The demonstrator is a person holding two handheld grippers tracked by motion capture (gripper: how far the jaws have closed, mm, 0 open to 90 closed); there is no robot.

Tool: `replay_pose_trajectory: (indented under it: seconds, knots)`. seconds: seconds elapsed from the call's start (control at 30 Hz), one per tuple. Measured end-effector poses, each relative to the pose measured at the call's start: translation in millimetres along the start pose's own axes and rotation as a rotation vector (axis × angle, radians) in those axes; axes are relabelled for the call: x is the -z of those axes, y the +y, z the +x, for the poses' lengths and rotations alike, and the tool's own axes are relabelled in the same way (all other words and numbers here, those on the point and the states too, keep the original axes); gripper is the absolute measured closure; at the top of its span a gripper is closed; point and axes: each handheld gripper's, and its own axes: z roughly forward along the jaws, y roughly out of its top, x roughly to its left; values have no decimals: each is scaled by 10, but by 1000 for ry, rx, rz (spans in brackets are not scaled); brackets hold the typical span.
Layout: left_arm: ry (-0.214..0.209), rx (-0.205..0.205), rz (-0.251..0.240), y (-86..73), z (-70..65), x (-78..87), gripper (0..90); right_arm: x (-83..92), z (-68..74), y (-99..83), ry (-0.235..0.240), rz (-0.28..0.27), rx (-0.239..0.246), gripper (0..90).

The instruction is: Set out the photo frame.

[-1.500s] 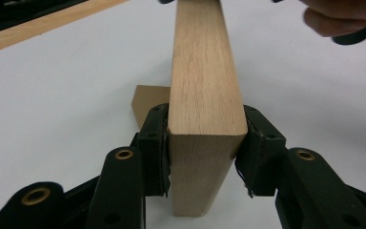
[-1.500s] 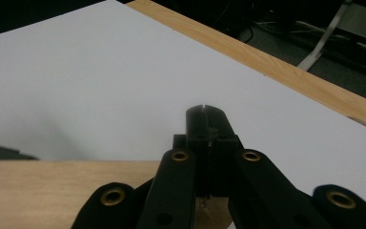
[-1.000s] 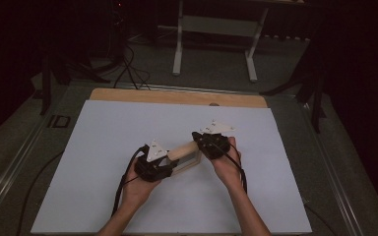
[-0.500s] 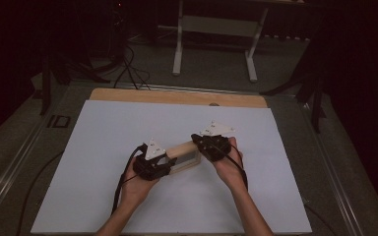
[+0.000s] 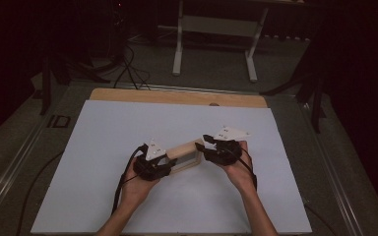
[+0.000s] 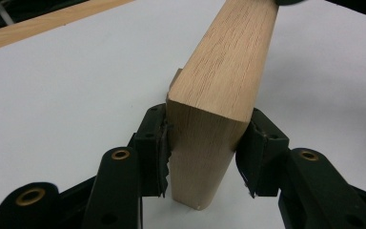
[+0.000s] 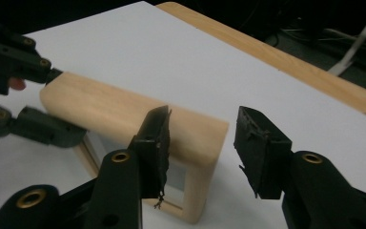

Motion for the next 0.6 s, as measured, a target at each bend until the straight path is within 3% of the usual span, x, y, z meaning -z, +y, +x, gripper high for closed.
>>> replay_pose_trajectory:
  seconds: [0.07, 0.17, 0.47, 0.6]
  knots:
    - [0, -1, 0, 0, 3, 1, 576, 14, -31, -47, 16, -11, -10, 520]
    - [-6, -12, 2, 3, 7, 3, 581, 11, -58, -107, 82, -16, -29, 467]
    - [-27, -43, 27, 10, 66, 39, 584, -108, -42, -162, 133, 40, -14, 409]
    - [-48, -35, 32, 8, 133, 55, 585, -151, -28, -166, 145, 45, -14, 390]
